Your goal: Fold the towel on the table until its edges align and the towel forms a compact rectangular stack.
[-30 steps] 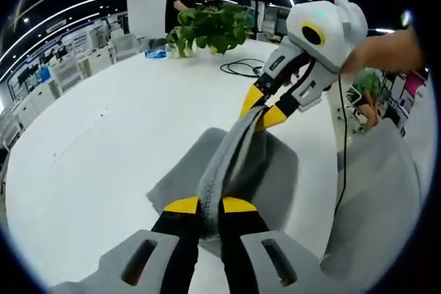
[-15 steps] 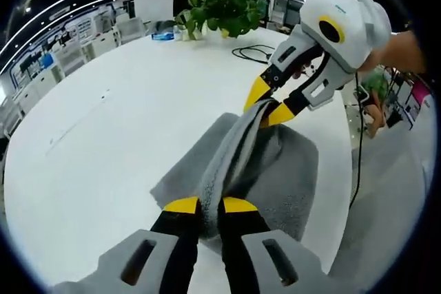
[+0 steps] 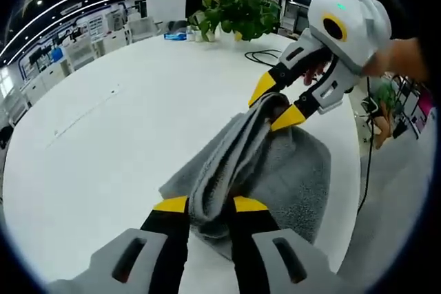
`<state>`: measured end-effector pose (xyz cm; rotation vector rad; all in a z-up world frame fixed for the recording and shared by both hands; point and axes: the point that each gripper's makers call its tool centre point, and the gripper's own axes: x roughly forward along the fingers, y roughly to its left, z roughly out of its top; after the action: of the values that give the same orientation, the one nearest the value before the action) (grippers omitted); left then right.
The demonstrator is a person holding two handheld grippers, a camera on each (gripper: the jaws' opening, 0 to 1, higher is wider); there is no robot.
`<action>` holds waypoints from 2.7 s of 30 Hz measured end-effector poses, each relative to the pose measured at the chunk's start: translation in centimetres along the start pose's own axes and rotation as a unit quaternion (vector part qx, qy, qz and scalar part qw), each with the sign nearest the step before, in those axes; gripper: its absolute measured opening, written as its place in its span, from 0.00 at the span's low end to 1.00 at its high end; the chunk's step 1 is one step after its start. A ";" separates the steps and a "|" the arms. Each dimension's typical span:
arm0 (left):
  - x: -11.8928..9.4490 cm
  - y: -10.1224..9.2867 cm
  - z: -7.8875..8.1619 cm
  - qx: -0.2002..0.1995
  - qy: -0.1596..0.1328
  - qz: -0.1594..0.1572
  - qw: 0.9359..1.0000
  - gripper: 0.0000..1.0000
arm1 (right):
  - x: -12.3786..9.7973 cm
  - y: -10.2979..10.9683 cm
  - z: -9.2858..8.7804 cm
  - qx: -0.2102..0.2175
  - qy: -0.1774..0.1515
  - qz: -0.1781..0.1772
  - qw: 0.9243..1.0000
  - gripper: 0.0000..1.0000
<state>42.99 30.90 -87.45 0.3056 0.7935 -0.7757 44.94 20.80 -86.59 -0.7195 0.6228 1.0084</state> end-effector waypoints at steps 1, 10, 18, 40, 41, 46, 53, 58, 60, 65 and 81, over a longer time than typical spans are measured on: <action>0.0 -0.1 -0.1 -0.006 -0.001 -0.002 1.000 0.24 | 0.0 -0.1 0.0 0.001 0.001 -0.004 1.000 0.22; 0.0 -0.9 -0.3 -0.054 -0.018 -0.018 0.998 0.35 | -0.3 -0.4 0.1 0.033 -0.009 -0.011 0.999 0.32; -0.2 -1.1 -0.6 -0.064 -0.022 -0.026 0.997 0.41 | -0.7 -0.3 -0.6 0.096 -0.017 -0.004 0.995 0.38; -1.5 -2.3 -2.7 -0.096 -0.015 -0.055 0.994 0.40 | -2.5 3.2 -2.6 0.230 -0.027 0.051 0.971 0.38; -1.5 -2.4 -2.8 -0.098 -0.015 -0.057 0.993 0.39 | -2.5 3.4 -2.6 0.232 -0.025 0.052 0.971 0.38; -1.9 -3.1 -3.1 -0.114 -0.016 -0.067 0.991 0.35 | -3.0 4.1 -3.3 0.250 -0.016 0.060 0.966 0.32; -2.3 -3.7 -3.6 -0.143 -0.009 -0.080 0.986 0.19 | -3.2 5.3 -3.6 0.286 -0.009 0.081 0.955 0.09; -2.7 -3.8 -2.9 -0.154 -0.007 -0.081 0.985 0.06 | -3.7 5.3 -2.5 0.292 -0.010 0.084 0.953 0.04; -3.1 -3.8 -2.6 -0.160 -0.010 -0.085 0.983 0.06 | -4.2 5.5 -2.1 0.318 -0.012 0.096 0.943 0.04; -3.8 -4.7 -3.0 -0.189 -0.004 -0.108 0.976 0.06 | -4.8 6.1 -2.3 0.353 -0.010 0.114 0.928 0.04; -3.1 -5.3 -4.7 -0.162 0.024 -0.094 0.982 0.09 | -4.2 7.2 -3.5 0.297 0.004 0.106 0.949 0.06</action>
<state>35.28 31.23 -88.22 -0.0446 0.9899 -0.8033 36.28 18.42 -87.32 -0.1261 0.9702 0.9425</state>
